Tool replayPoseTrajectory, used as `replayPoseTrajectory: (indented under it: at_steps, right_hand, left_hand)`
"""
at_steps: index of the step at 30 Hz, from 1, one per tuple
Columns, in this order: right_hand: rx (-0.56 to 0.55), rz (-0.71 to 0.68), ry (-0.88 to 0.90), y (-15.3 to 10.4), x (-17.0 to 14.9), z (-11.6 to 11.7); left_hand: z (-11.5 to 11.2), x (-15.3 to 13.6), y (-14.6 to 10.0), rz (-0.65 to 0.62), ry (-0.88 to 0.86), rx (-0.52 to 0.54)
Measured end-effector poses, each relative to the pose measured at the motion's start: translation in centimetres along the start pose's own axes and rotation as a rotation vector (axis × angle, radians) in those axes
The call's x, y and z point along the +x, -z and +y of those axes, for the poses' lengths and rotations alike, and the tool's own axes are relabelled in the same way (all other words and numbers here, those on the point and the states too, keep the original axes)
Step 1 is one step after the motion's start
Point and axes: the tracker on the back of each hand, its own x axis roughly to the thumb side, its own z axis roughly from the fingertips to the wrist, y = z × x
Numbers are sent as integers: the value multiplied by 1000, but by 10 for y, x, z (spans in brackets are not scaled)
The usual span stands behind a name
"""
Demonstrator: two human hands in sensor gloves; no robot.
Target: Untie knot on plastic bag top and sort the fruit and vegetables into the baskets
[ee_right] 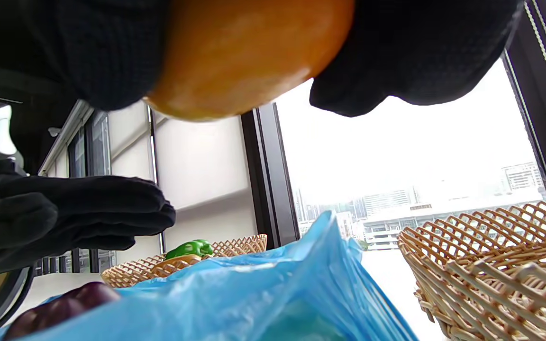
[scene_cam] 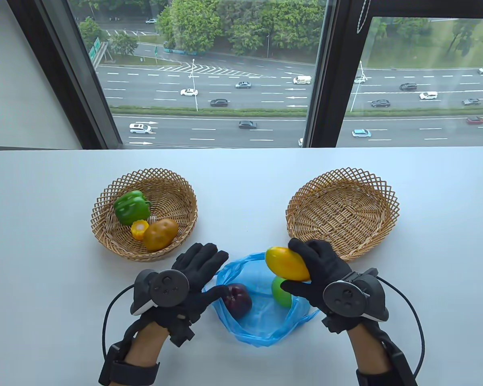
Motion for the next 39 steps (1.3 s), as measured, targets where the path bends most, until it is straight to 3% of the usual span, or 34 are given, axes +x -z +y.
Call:
replayPoseTrajectory:
  at_steps: [9, 20, 28, 39]
  right_hand:
    - [-73, 114, 117, -3, -28, -4]
    - [-88, 244, 19, -7, -63, 8]
    - [-69, 248, -239, -3, -69, 24]
    - [-20, 260, -227, -3, -76, 34]
  left_hand:
    - [-5, -6, 1, 29, -4, -39]
    - [-4, -5, 1, 30, -5, -35]
    - [-4, -4, 1, 32, -7, -48]
    - [-4, -5, 1, 33, -8, -48]
